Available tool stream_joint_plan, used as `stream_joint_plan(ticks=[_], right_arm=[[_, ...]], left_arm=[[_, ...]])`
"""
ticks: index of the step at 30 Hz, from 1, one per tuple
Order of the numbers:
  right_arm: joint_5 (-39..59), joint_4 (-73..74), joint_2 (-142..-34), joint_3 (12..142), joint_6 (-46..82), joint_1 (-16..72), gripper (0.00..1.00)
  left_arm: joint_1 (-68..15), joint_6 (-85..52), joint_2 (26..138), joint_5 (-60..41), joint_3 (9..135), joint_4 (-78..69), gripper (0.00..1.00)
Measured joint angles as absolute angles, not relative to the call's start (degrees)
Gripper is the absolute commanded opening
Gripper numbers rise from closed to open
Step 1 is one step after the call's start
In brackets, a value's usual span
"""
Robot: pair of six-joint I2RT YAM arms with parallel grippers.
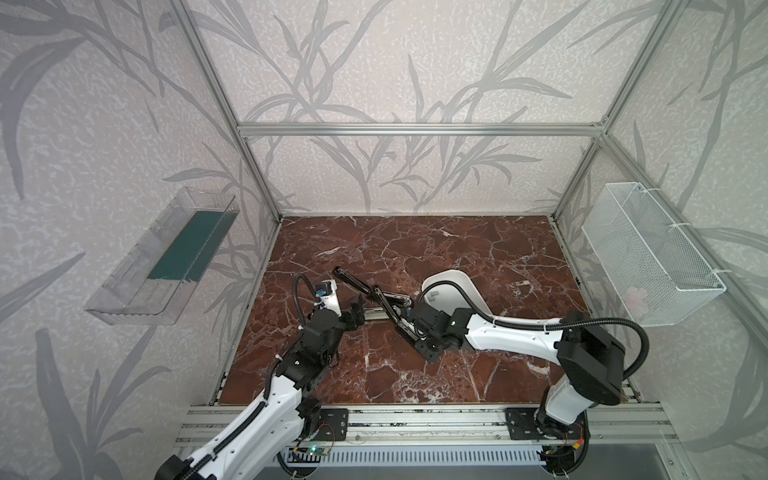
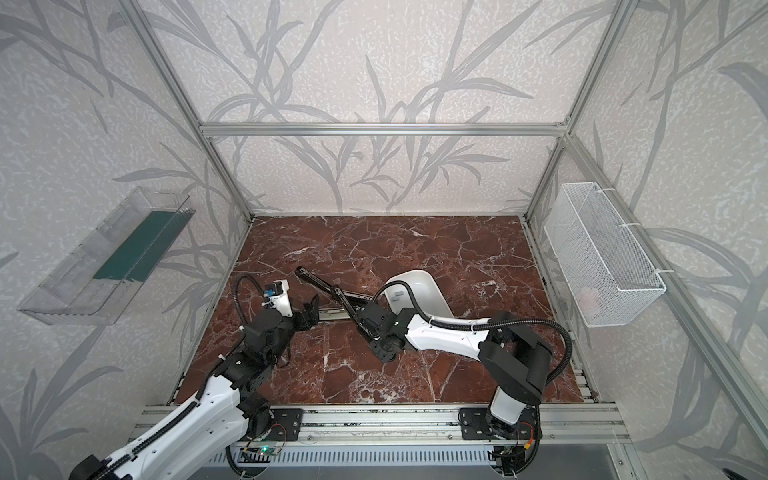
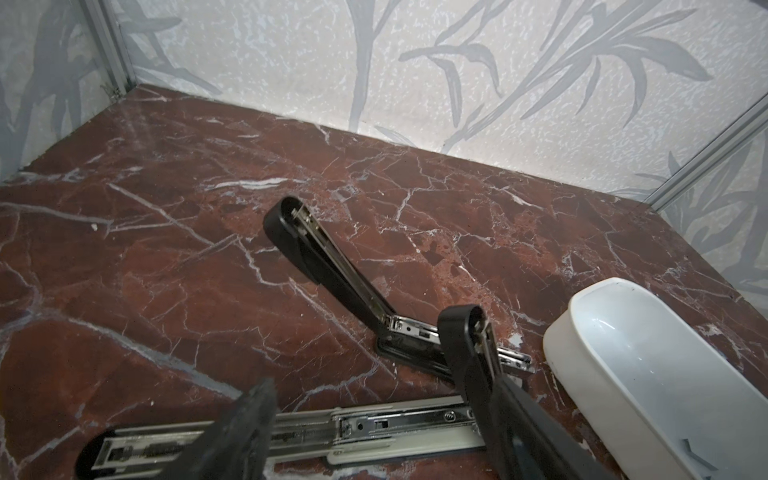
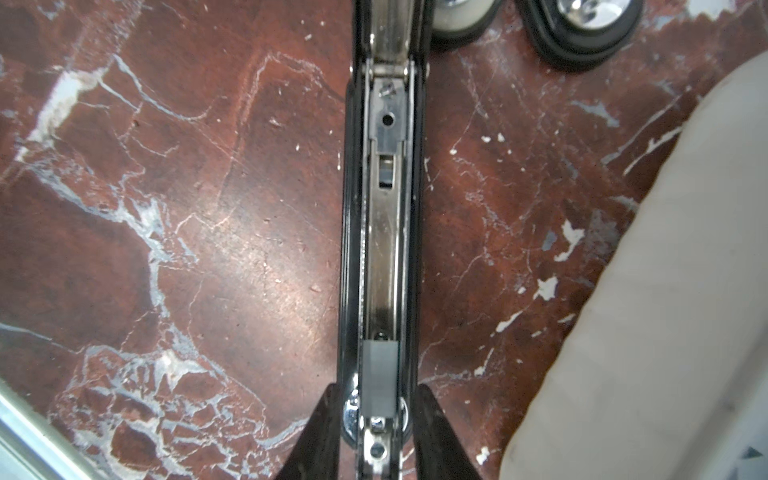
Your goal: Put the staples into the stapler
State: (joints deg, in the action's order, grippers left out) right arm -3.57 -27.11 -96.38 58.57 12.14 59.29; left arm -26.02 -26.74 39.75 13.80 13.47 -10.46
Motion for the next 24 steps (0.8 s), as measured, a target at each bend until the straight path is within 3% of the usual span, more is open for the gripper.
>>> stream_joint_plan(ticks=[14,24], right_arm=[[-3.7,-21.1,-95.2,52.4,13.9,59.7,0.33],[-4.4,-13.0,-91.1,45.7,16.0,60.2,0.29]], left_arm=[[-26.2,-36.6,43.8,6.9,8.7,-19.9,0.84],[-26.8,-36.9,57.1,1.2,8.7,-32.5,0.85]])
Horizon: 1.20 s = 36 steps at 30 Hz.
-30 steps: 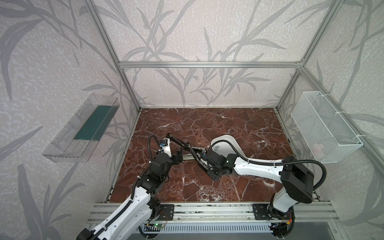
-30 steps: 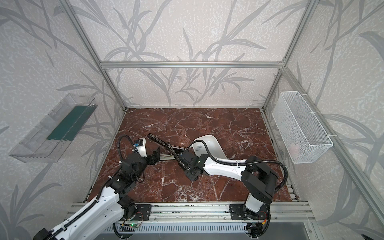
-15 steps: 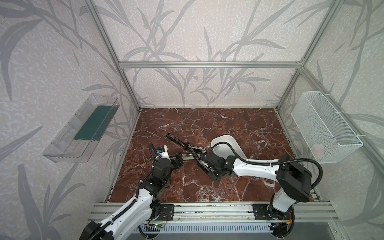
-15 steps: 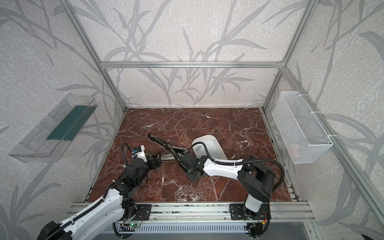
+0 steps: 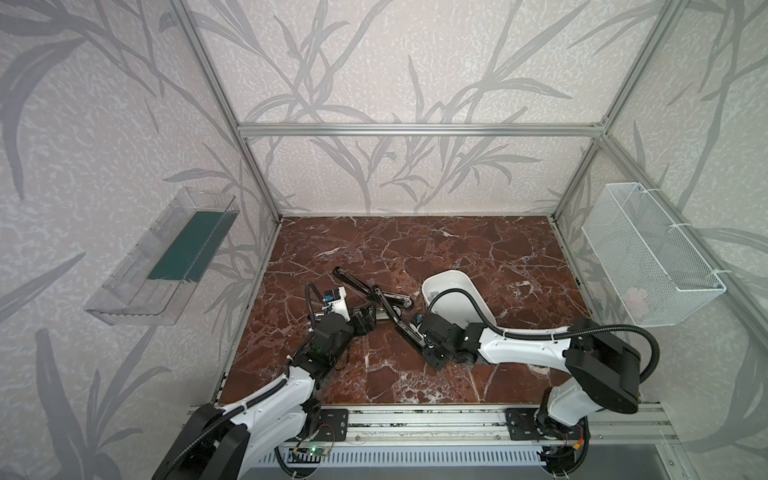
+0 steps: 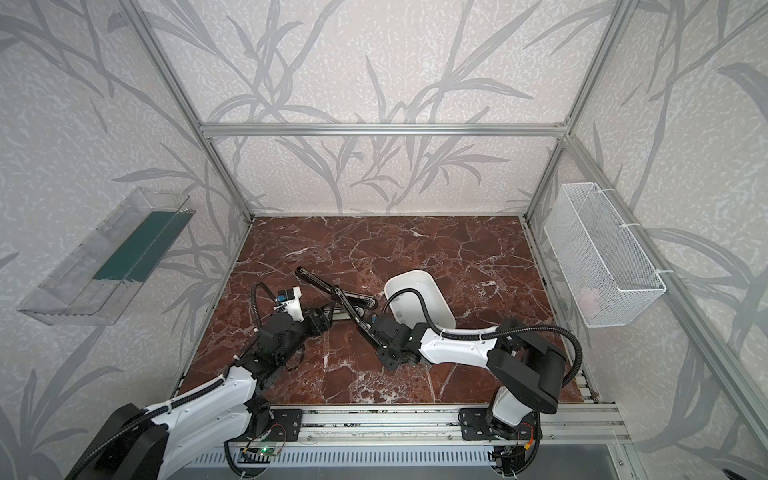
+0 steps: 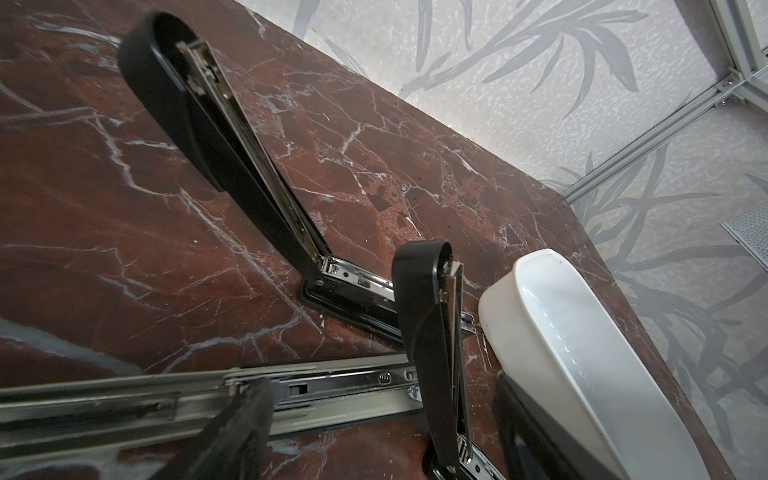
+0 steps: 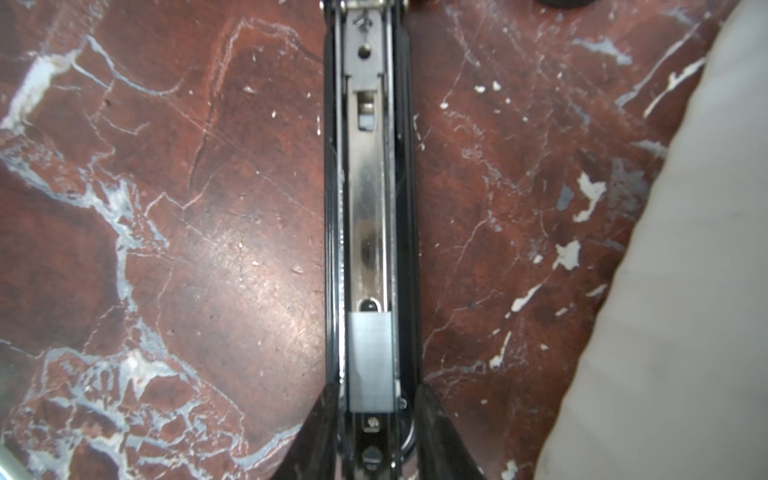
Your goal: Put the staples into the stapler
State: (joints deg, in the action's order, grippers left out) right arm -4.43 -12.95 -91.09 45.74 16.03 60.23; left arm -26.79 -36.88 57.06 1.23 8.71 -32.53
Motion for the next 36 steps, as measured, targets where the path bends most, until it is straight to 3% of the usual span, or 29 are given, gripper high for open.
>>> stream_joint_plan(ticks=[20,30,36], right_arm=[[-5.1,-9.8,-91.1,45.3,16.6,60.9,0.05],[-4.8,-9.0,-91.1,45.1,15.9,60.9,0.0],[-4.3,-8.1,-91.2,44.8,15.6,60.9,0.0]], left_arm=[[-27.7,-38.6,78.7,-5.1,12.8,-49.0,0.88],[-27.7,-37.5,90.2,-9.3,16.2,-62.0,0.64],[-27.7,-35.6,98.0,-12.6,16.7,-70.8,0.31]])
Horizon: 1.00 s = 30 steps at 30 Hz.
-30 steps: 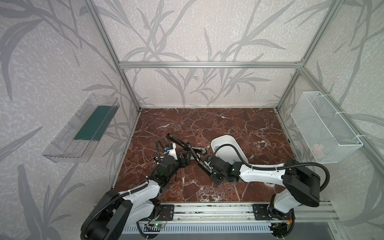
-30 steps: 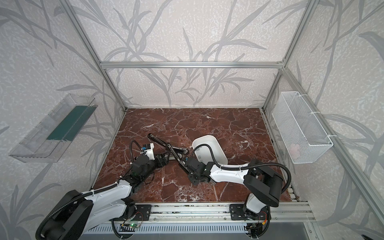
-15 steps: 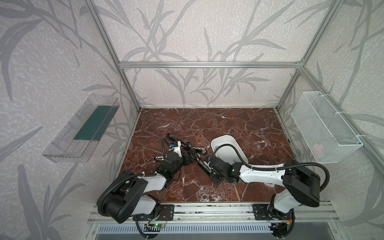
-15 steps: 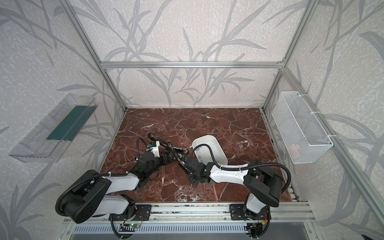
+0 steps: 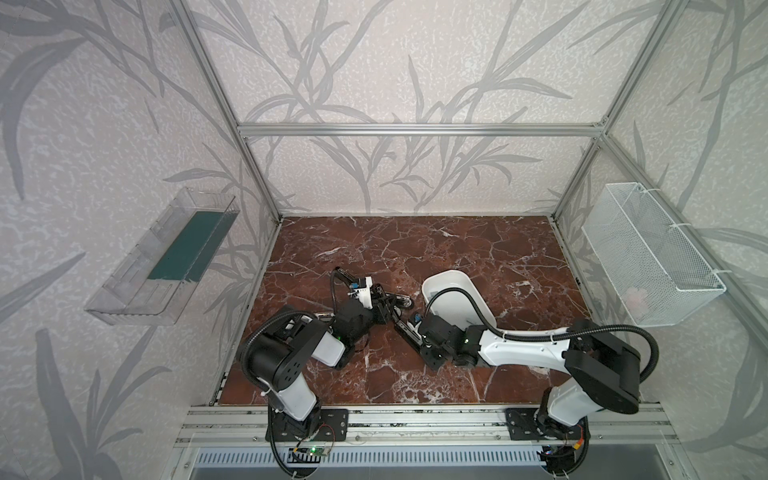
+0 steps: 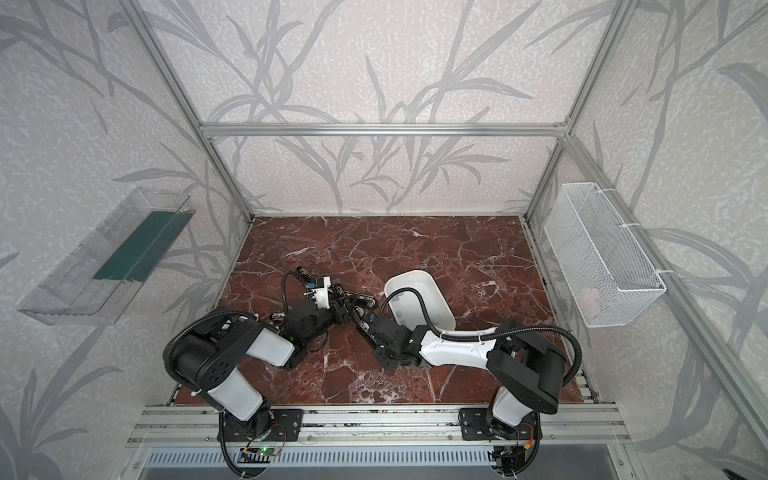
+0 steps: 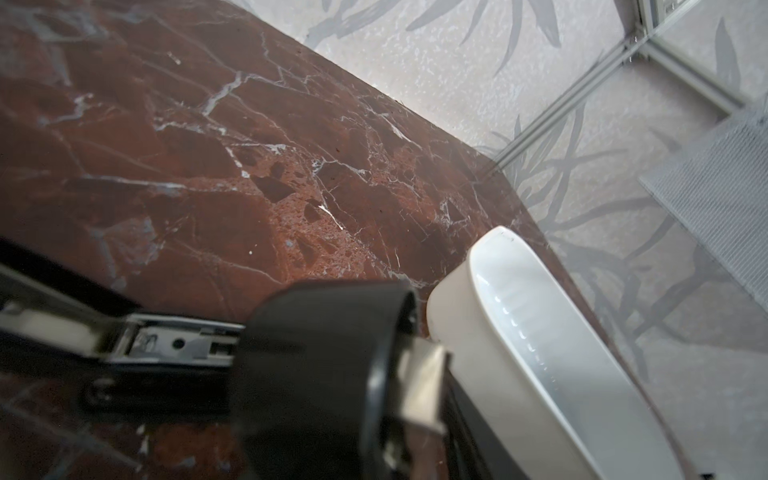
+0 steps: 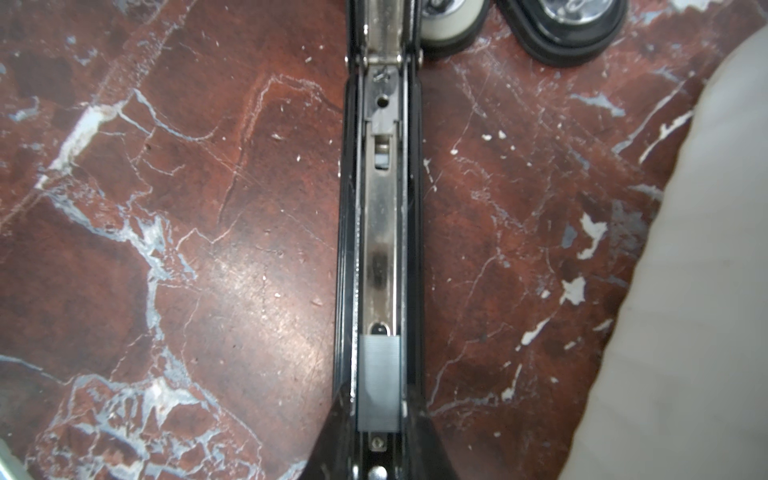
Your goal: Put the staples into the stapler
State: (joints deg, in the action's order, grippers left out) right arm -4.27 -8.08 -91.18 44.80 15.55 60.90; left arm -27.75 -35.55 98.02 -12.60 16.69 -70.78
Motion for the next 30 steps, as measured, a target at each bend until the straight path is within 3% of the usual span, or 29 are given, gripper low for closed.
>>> stream_joint_plan(ticks=[10,16,25,30], right_arm=[[-4.0,-7.6,-91.5,44.8,15.6,60.8,0.0],[-4.5,-8.8,-91.5,44.9,15.9,60.8,0.05],[-5.1,-8.7,-89.8,43.3,15.8,60.9,0.18],[-6.0,-7.8,-89.5,42.7,15.8,61.0,0.33]], left_arm=[[-29.7,-27.8,99.5,-15.2,16.4,-76.4,0.27],[-36.5,-17.0,97.1,-7.4,16.4,-74.5,0.28],[-44.4,-4.1,91.5,2.6,15.7,-67.1,0.27],[-49.2,0.6,88.2,8.2,15.7,-61.3,0.27]])
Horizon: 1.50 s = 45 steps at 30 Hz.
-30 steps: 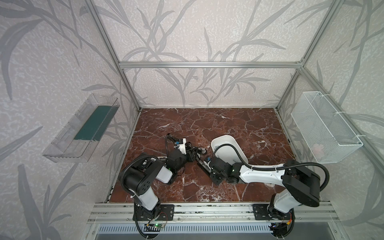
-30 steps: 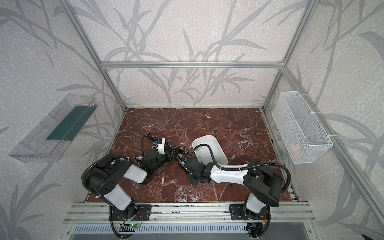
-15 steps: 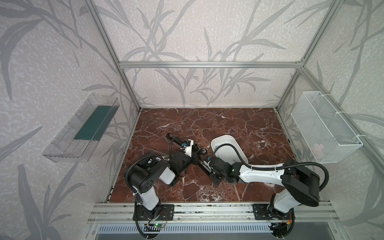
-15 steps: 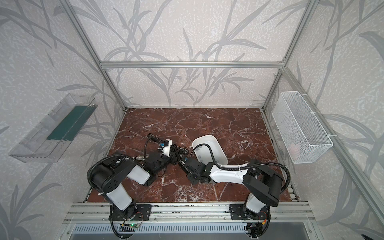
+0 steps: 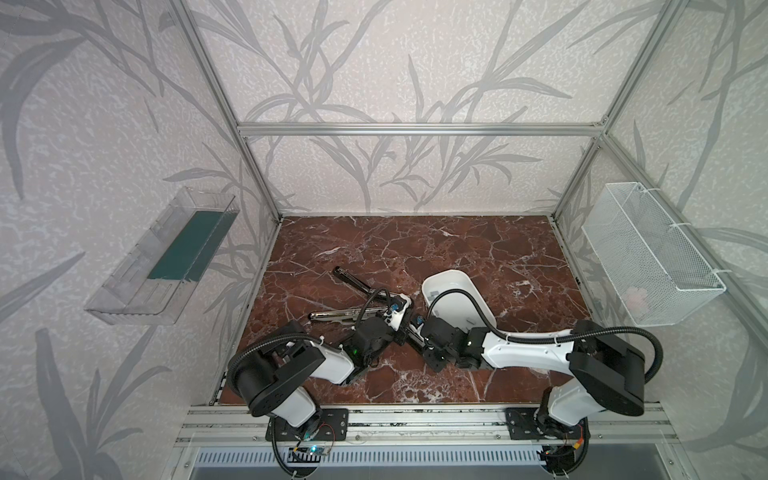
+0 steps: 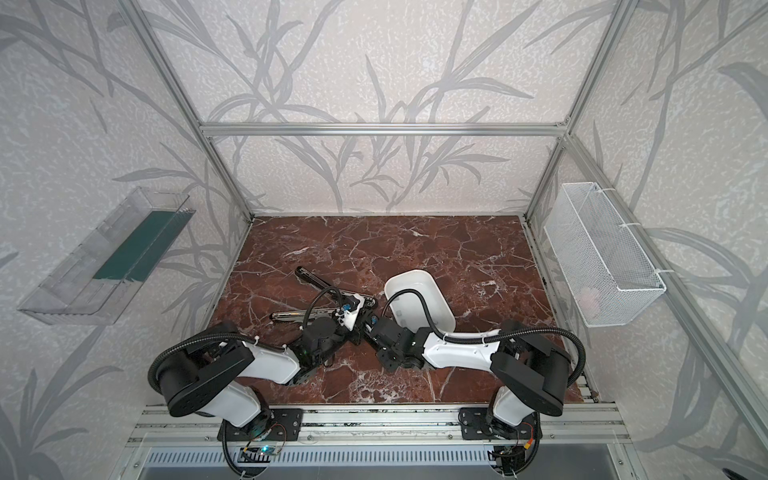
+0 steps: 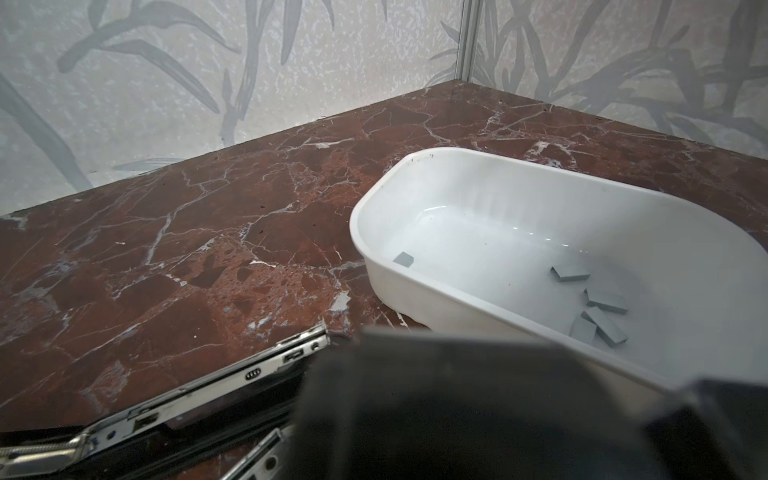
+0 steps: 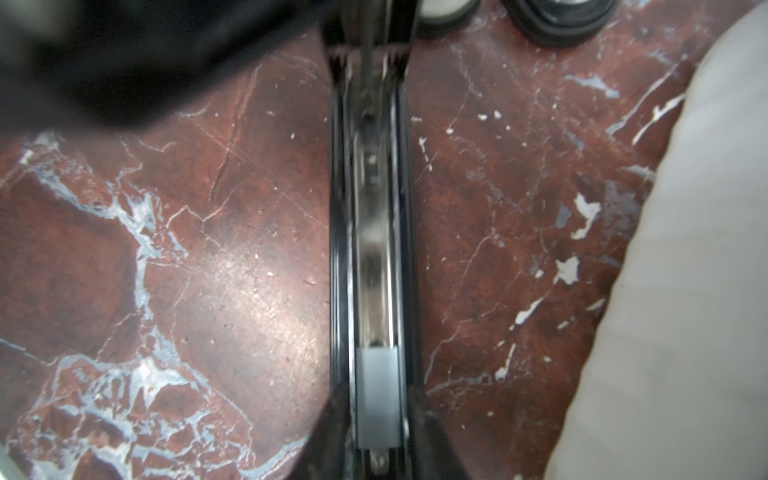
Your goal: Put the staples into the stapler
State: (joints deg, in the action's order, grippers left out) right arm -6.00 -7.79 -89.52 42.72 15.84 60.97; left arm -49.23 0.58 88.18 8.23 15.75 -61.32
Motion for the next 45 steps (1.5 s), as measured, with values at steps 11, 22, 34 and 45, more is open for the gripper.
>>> stream_joint_plan(ticks=[11,22,34,45], right_arm=[[-7.2,-6.6,-76.0,35.1,16.9,61.0,0.43],[-7.7,-6.7,-69.6,29.4,20.2,61.0,0.55],[-7.9,-8.0,-65.8,28.1,22.6,61.0,0.57],[-7.9,-8.0,-64.2,26.8,22.8,61.0,0.56]], left_arm=[[-55.0,6.5,87.5,17.3,19.4,-53.1,0.25],[-57.6,8.4,87.6,21.2,20.4,-50.3,0.35],[-59.9,9.5,88.5,20.6,21.4,-47.0,0.48],[-60.0,9.1,88.5,18.1,21.4,-46.2,0.57]])
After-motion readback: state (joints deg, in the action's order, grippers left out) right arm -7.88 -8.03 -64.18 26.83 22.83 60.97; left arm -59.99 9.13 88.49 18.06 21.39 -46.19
